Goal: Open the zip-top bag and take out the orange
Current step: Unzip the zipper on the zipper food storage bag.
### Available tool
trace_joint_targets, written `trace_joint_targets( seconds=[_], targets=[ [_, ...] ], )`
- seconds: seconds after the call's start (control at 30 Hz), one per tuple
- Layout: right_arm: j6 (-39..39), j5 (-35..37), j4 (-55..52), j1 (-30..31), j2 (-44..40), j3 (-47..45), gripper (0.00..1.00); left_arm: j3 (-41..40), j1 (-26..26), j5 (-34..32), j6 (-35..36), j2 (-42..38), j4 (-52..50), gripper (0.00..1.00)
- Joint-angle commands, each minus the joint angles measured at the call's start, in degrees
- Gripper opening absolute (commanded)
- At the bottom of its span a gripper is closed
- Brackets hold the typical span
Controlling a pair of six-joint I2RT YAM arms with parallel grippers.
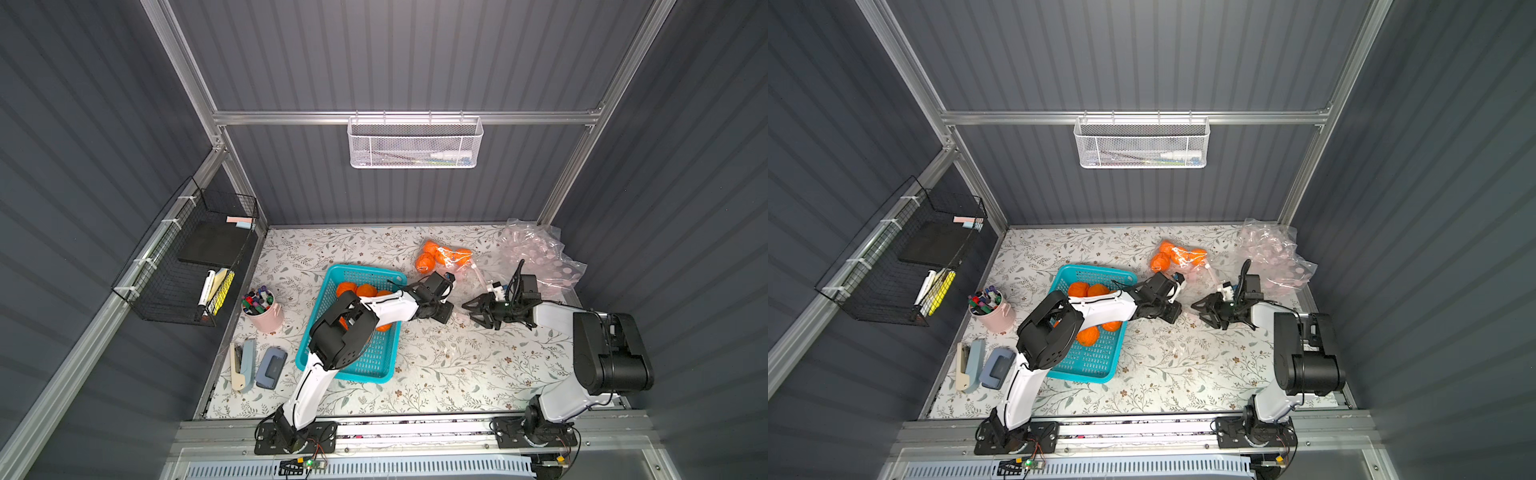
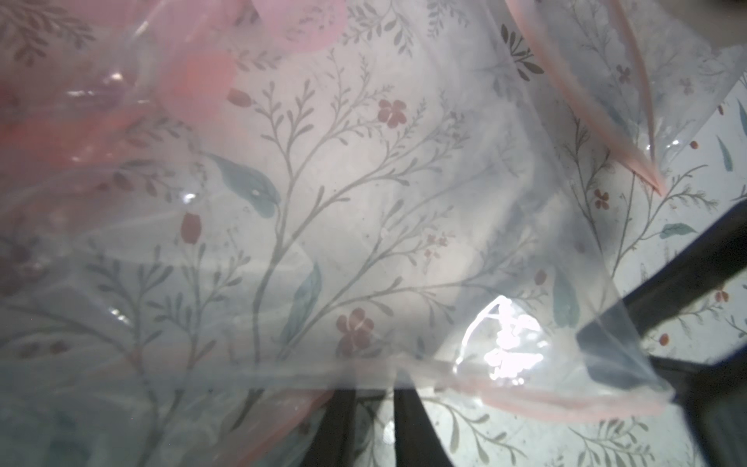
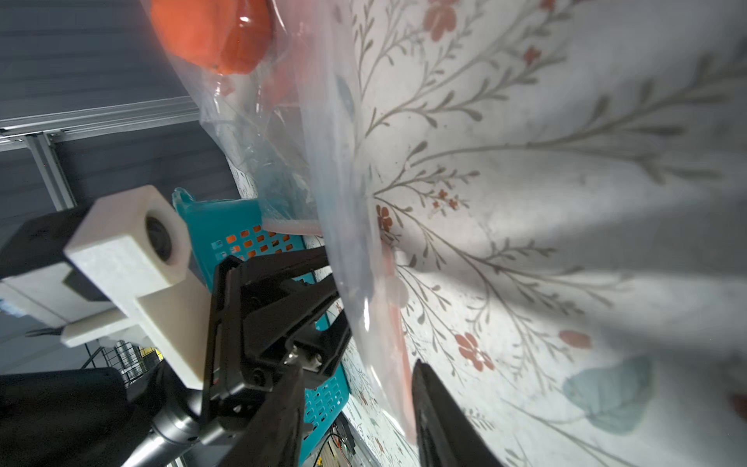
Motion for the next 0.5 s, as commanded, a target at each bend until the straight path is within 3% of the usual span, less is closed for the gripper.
trace_joint_targets(
  seconds=[0.0,0.47],
  targets=[
    [-2.5,2.2,-2.8,0.7,1.7,1.0,0.46,-1.4,0.1,-0.2,-0.1,2.9,-2.8,0.2],
    [-4.6,3.2,-2.8,1.2,1.2,2.3,0.23,-0.9,0.2,-0.2,0.2,2.9,-3.0,0.2]
  ],
)
